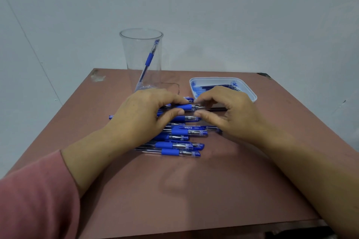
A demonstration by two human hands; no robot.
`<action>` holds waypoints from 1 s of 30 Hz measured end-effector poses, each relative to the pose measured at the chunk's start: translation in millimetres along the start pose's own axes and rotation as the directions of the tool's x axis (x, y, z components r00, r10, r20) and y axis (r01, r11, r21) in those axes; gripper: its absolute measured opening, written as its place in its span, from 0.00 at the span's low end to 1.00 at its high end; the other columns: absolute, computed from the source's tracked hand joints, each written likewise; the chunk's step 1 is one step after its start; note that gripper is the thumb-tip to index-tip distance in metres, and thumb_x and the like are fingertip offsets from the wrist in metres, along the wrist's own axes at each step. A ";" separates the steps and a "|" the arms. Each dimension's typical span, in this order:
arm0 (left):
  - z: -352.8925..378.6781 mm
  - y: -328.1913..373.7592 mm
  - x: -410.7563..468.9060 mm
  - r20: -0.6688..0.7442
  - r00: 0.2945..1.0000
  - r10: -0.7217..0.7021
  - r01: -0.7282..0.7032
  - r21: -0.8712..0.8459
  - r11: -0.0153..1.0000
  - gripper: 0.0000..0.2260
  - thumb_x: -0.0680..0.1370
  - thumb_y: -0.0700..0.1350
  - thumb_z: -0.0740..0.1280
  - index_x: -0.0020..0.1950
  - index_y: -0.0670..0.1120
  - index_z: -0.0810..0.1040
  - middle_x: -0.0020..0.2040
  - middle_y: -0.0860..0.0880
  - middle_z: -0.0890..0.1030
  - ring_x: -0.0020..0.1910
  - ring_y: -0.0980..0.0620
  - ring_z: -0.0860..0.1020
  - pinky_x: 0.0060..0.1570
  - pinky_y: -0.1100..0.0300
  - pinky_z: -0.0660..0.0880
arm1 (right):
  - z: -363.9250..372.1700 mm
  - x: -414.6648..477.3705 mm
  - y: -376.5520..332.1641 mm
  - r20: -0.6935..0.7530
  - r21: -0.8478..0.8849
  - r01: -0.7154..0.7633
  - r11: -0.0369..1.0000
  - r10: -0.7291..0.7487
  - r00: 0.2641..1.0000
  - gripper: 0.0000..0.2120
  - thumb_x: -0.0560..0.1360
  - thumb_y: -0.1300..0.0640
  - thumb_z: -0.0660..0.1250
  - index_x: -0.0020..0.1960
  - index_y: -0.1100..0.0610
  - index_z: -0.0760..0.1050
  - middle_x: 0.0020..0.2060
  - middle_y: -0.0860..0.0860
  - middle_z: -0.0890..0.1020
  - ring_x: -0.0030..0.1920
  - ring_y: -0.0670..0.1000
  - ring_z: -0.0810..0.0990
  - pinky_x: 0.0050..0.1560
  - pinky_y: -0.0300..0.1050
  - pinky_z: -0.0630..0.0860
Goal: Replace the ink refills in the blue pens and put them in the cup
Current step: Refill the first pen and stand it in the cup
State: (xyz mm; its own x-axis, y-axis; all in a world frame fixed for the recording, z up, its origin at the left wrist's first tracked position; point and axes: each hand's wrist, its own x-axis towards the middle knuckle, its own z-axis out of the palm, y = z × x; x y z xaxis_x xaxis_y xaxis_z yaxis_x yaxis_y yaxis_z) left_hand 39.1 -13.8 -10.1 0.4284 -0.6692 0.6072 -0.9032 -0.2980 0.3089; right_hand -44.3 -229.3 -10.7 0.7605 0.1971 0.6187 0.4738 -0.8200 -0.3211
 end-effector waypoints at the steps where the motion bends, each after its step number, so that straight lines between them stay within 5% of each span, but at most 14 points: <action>1: 0.1 0.0 -0.1 -0.001 1.000 0.006 -0.006 -0.002 1.000 0.12 0.76 0.53 0.66 0.58 0.55 0.82 0.43 0.65 0.75 0.43 0.60 0.78 0.44 0.54 0.78 | 0.1 0.3 -0.7 0.006 -0.008 0.009 1.000 -0.009 1.000 0.07 0.74 0.56 0.71 0.52 0.56 0.79 0.43 0.47 0.80 0.45 0.46 0.79 0.47 0.47 0.76; 9: 0.1 -0.4 -0.8 -0.031 0.999 0.014 -0.014 0.000 1.000 0.14 0.75 0.56 0.64 0.56 0.55 0.82 0.44 0.58 0.82 0.43 0.55 0.79 0.43 0.51 0.78 | -2.0 1.0 -4.0 0.032 0.026 -0.038 0.999 0.037 0.999 0.05 0.76 0.54 0.69 0.50 0.54 0.80 0.41 0.45 0.80 0.43 0.46 0.78 0.45 0.45 0.76; 14: -2.0 -1.3 -0.2 -0.045 0.998 -0.045 0.046 0.022 0.999 0.10 0.76 0.51 0.69 0.56 0.55 0.82 0.47 0.58 0.82 0.45 0.57 0.79 0.46 0.52 0.79 | -23.5 -4.5 4.6 0.066 -0.032 -0.129 0.991 0.131 0.989 0.11 0.70 0.48 0.71 0.49 0.51 0.80 0.41 0.38 0.79 0.44 0.40 0.77 0.45 0.32 0.72; 18: -2.2 -3.0 -0.6 -0.037 0.997 -0.072 0.074 0.035 0.997 0.10 0.75 0.48 0.71 0.57 0.54 0.82 0.49 0.57 0.83 0.48 0.56 0.79 0.48 0.52 0.78 | -39.0 -15.9 15.9 0.276 -0.091 -0.251 0.964 0.267 0.924 0.10 0.66 0.42 0.73 0.45 0.44 0.81 0.41 0.38 0.80 0.45 0.42 0.79 0.43 0.39 0.75; 22: -2.2 -3.1 -1.2 -0.018 0.995 -0.093 0.094 0.022 0.995 0.11 0.76 0.48 0.70 0.58 0.55 0.81 0.50 0.57 0.83 0.49 0.55 0.79 0.49 0.50 0.78 | -32.6 -15.3 18.7 0.408 -0.167 -0.252 0.953 0.300 0.863 0.12 0.68 0.38 0.70 0.48 0.41 0.82 0.42 0.37 0.78 0.46 0.39 0.77 0.43 0.36 0.72; 27: -2.8 -3.2 -0.9 -0.007 0.995 -0.102 0.102 0.023 0.995 0.12 0.75 0.48 0.70 0.58 0.56 0.81 0.50 0.57 0.83 0.49 0.56 0.79 0.50 0.51 0.78 | -35.0 -15.0 15.5 0.398 -0.159 -0.302 0.940 0.341 0.852 0.06 0.70 0.44 0.71 0.45 0.43 0.80 0.40 0.40 0.80 0.43 0.42 0.78 0.41 0.40 0.74; 30: -2.7 -3.7 -1.0 -0.004 0.994 -0.105 0.105 0.015 0.994 0.12 0.75 0.48 0.70 0.58 0.56 0.81 0.50 0.58 0.82 0.48 0.57 0.79 0.50 0.53 0.78 | -41.8 -13.9 14.4 0.265 -0.026 -0.377 0.926 0.370 0.891 0.04 0.71 0.49 0.72 0.44 0.46 0.79 0.34 0.46 0.80 0.36 0.47 0.78 0.39 0.44 0.77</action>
State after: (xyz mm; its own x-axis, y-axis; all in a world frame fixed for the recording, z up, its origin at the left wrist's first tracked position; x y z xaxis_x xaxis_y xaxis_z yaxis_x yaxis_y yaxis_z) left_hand 42.0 -10.2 -9.9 0.5213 -0.6315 0.5741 -0.8533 -0.3770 0.3602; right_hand -66.7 -266.4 6.0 0.9700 0.0144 0.2426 0.1406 -0.8476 -0.5117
